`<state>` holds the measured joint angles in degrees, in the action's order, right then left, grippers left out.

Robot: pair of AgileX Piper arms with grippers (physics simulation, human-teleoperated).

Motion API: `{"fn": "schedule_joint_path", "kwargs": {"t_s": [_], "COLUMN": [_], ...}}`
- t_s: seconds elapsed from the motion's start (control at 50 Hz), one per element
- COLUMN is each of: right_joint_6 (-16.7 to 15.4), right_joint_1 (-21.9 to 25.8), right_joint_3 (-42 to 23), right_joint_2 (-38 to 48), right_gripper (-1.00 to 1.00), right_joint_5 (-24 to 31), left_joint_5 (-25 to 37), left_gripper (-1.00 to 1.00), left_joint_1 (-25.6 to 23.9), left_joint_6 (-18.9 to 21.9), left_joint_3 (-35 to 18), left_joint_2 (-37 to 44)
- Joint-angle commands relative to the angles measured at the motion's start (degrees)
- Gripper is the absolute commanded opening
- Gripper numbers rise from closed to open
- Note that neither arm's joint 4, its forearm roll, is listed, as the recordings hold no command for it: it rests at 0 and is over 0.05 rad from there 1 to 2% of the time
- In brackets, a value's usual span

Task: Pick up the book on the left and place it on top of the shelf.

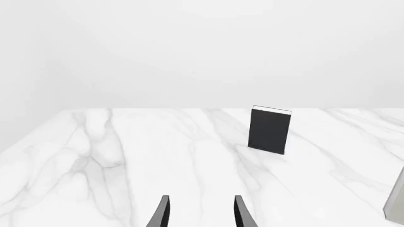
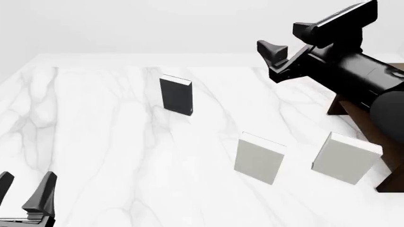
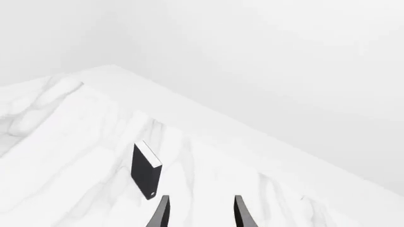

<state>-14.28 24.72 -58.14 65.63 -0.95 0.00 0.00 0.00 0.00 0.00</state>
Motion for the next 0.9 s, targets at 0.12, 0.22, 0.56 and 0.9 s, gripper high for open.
{"fn": "schedule_joint_path", "kwargs": {"t_s": [0.12,0.22,0.56,0.9], "right_joint_6": [1.12,1.43,4.00,5.11], "right_joint_1": [2.49,2.66,3.30,5.00], "right_joint_3": [-1.83,-2.15,-4.31,-6.22], "right_joint_2": [6.36,8.15,15.06,21.02], "right_gripper": [1.00,1.00,1.00,1.00], "right_joint_5": [-3.12,-4.13,-8.46,-11.47], "left_joint_5": [0.00,0.00,0.00,0.00], "left_gripper": [1.00,1.00,1.00,1.00], "left_joint_1": [0.00,0.00,0.00,0.00], "left_joint_6": [0.00,0.00,0.00,0.00], "left_joint_3": [0.00,0.00,0.00,0.00], "left_joint_2": [0.00,0.00,0.00,0.00]}}
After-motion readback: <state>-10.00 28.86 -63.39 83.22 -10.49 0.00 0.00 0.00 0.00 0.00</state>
